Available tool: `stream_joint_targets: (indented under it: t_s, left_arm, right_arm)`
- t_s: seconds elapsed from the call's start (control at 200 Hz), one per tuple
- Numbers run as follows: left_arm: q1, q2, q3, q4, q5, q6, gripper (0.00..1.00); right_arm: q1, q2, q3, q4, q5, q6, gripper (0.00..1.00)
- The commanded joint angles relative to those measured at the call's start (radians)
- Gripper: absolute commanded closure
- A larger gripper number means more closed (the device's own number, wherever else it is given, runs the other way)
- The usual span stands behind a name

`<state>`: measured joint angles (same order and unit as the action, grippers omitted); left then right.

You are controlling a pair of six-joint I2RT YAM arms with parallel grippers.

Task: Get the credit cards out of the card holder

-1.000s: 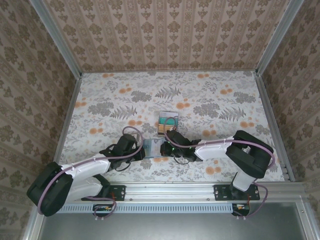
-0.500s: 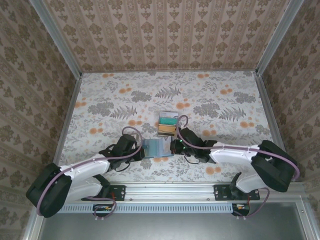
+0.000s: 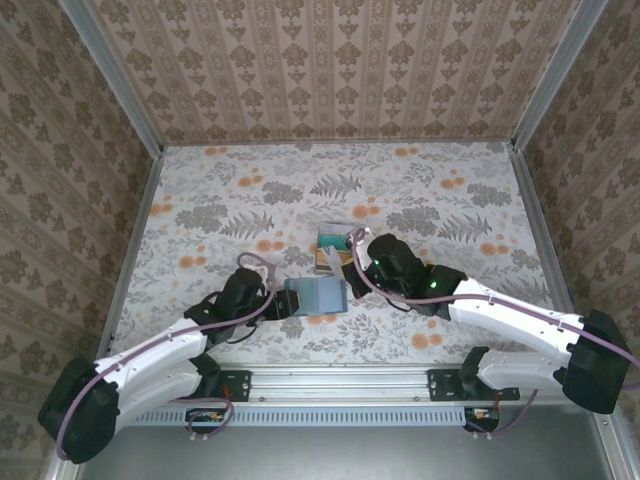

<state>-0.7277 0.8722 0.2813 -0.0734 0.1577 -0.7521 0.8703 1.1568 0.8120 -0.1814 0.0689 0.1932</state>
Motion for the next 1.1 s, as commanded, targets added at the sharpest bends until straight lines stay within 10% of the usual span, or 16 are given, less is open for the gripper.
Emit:
stream_joint_targets:
  t_s: [0.0, 0.12, 0.49, 1.095]
  left_arm:
    - [-0.006, -0.057, 0.02, -0.054, 0.011, 0.017, 0.14]
    - [-0.007, -0.108, 0.021, -0.082, 0.013, 0.02, 0.0]
    - [-0.006, -0.247, 0.027, -0.196, -0.003, 0.036, 0.0]
    - [0.007, -0.48, -0.016, -0.314, -0.046, 0.025, 0.0]
  right_arm:
    - [-0.009, 0.016, 0.081, -0.079, 0.027, -0.36, 1.0]
    - [-0.034, 0.089, 0.204, -0.188, -0.004, -0.491, 1.0]
    - [-0.12, 0.284, 0.374, -0.294, -0.066, -0.863, 1.0]
    - [-0.221, 0.572, 0.598, -0.395, -0.057, -0.962, 1.0]
